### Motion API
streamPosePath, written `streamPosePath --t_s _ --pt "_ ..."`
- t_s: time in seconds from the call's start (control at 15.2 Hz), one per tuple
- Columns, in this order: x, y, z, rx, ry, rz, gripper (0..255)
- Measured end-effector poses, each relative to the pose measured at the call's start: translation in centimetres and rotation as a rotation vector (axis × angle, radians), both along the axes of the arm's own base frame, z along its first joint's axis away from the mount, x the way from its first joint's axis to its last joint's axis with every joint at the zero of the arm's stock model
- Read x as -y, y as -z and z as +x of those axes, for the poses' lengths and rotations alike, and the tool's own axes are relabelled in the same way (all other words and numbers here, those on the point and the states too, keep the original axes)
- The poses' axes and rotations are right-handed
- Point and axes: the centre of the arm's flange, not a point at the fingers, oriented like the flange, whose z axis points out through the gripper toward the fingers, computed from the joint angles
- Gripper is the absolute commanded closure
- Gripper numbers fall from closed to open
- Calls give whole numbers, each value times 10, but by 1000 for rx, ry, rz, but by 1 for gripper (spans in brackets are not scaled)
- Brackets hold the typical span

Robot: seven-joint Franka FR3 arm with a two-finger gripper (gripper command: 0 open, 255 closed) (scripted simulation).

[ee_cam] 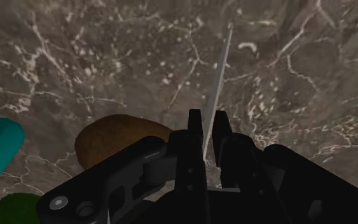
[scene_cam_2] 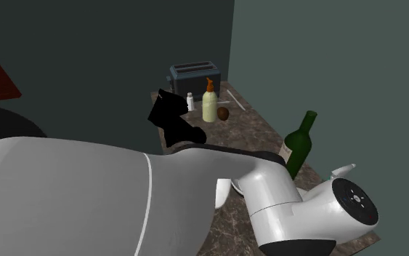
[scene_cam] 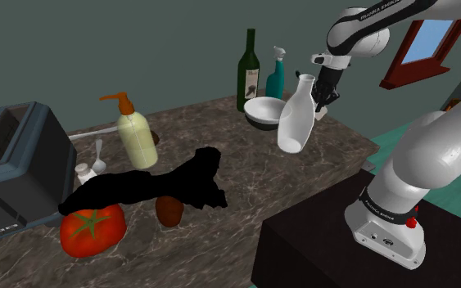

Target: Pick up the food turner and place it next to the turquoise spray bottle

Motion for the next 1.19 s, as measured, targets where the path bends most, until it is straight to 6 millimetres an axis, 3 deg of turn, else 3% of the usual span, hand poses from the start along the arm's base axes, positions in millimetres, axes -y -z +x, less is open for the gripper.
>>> streamPosePath --t_s 0.26,0.66,0.73,1.19 --pt "1 23 1 -5 -1 3 255" --pt "-1 29 0 -9 0 4 255" --pt "-1 29 -1 -9 0 4 0" --pt "1 24 0 -9 1 2 0"
